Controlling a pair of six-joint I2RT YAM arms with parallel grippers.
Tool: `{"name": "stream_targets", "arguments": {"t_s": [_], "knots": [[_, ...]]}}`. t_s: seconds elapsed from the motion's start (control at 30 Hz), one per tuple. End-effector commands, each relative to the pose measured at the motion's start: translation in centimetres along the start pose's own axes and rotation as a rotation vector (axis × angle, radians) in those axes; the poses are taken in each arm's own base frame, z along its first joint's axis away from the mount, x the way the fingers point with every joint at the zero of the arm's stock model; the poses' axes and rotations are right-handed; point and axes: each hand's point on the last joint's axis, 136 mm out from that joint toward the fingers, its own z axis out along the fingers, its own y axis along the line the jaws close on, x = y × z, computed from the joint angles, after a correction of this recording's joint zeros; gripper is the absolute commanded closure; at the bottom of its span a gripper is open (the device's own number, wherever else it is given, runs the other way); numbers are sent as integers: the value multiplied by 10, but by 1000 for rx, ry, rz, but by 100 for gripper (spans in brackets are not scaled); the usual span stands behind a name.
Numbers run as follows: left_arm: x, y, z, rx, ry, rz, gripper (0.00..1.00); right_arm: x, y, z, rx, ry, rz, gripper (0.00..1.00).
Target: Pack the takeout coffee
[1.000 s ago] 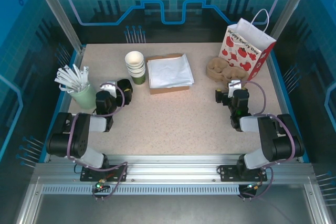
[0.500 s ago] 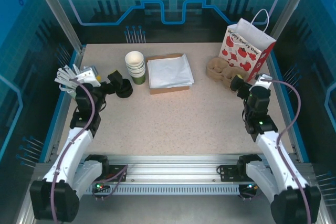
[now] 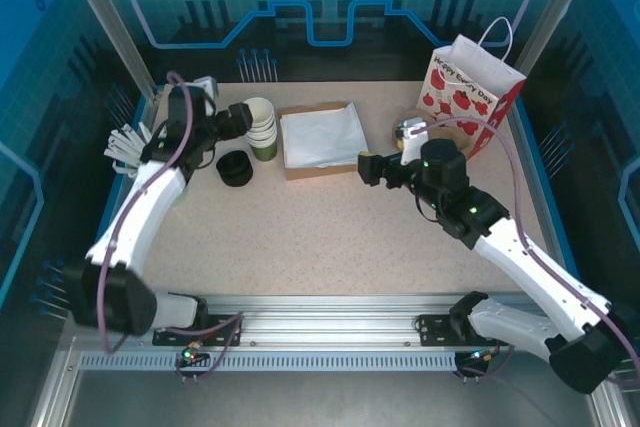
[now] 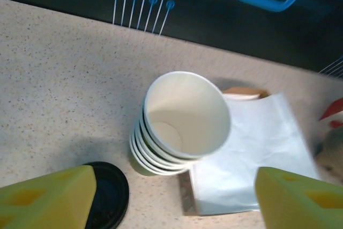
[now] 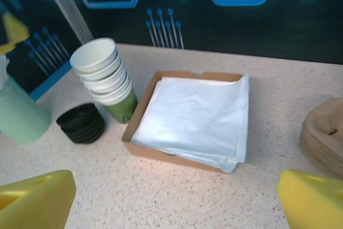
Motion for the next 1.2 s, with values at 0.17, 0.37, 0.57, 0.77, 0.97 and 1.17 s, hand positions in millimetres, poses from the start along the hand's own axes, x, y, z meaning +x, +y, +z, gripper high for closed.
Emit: {"name": "stream_targets", "arguments": {"t_s": [0.17, 0.37, 0.57, 0.77, 0.97, 1.17], "knots": [[11, 17, 65, -126, 210, 101, 45, 16, 9, 22, 15, 96, -49, 1], [5, 17, 78, -144, 230, 127, 62, 27, 13, 39, 16, 157, -53, 1], [3, 19, 82, -156, 238, 144, 72, 35, 19, 48, 11, 203, -65, 1], [2, 22, 86, -176, 246, 156, 74, 33, 22, 47, 8, 199, -75, 1], [6, 24, 90, -182, 265, 161, 78, 35, 23, 45, 12, 202, -79, 1], [5, 23, 90, -179, 264, 164, 84, 36, 22, 45, 14, 207, -82, 0]]}}
